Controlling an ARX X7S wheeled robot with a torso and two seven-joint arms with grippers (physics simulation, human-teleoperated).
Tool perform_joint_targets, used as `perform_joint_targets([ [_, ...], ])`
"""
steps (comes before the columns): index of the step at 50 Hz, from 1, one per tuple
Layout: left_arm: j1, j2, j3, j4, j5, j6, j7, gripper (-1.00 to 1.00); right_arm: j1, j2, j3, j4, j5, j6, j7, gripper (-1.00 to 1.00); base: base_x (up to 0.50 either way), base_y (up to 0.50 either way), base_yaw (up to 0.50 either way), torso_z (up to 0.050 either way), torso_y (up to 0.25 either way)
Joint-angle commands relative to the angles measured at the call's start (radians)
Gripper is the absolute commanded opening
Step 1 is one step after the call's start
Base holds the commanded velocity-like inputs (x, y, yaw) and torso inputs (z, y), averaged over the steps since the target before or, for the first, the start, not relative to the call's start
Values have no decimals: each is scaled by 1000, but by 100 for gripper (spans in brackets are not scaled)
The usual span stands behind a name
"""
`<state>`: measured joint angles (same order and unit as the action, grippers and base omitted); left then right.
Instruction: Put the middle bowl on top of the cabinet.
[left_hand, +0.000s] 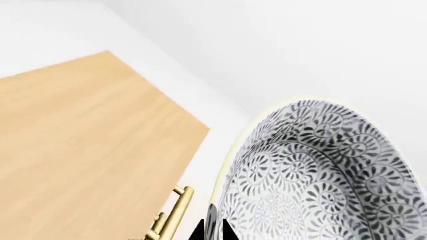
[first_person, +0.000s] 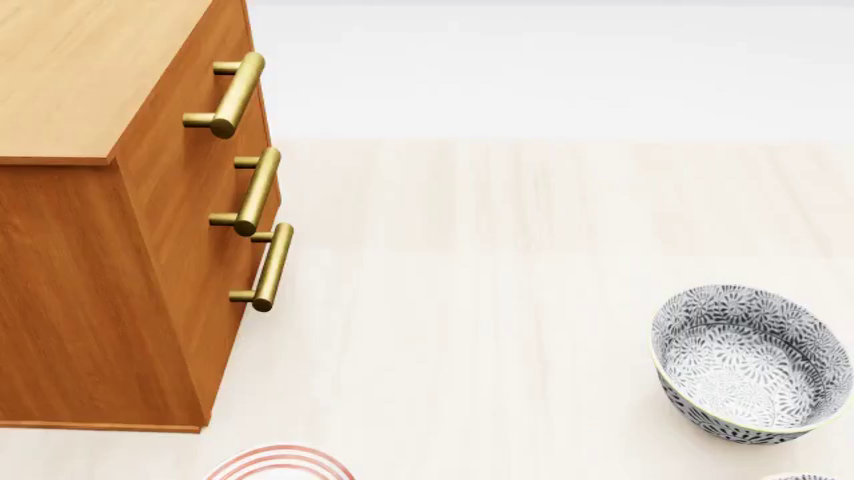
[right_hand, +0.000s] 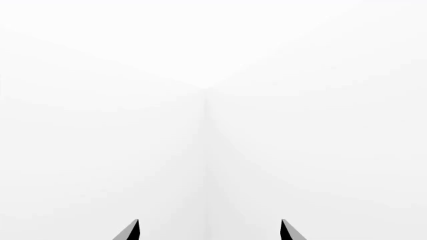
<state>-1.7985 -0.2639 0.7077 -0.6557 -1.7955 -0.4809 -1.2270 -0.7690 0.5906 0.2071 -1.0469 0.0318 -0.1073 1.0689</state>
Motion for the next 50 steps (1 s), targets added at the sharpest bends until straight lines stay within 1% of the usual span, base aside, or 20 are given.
perform_joint_targets([
  [1,-61,54,39,-364,69,49,85,-100,-6,44,-21,0,-4,2,51,100,0,0,0,0,0],
  [4,-95,81,48,-495,80,55,131,-100,-13,30,-15,0,-10,-7,44,100,0,0,0,0,0],
  [9,-133,114,45,-645,79,72,158,-100,-8,18,-18,0,-18,-4,30,100,0,0,0,0,0],
  [19,-86,91,63,-652,60,110,145,-100,-11,-23,1,0,-21,-16,-12,100,0,0,0,0,0],
  [24,-71,76,82,-653,30,129,137,-100,-12,-56,20,0,-17,-24,-48,100,0,0,0,0,0],
  [26,-70,68,107,-653,28,137,135,-100,-12,-70,27,0,-16,-25,-64,100,0,0,0,0,5],
  [31,-54,46,134,-653,-44,168,137,-100,-3,-91,31,0,-17,-21,-89,100,0,0,0,0,0],
  [38,-66,25,228,-653,-141,205,141,-100,-9,-98,35,0,-17,-26,-95,100,0,0,0,0,0],
  [50,-65,-5,453,-653,-309,250,147,-100,8,-61,7,0,-18,-3,-66,100,0,0,0,0,0],
])
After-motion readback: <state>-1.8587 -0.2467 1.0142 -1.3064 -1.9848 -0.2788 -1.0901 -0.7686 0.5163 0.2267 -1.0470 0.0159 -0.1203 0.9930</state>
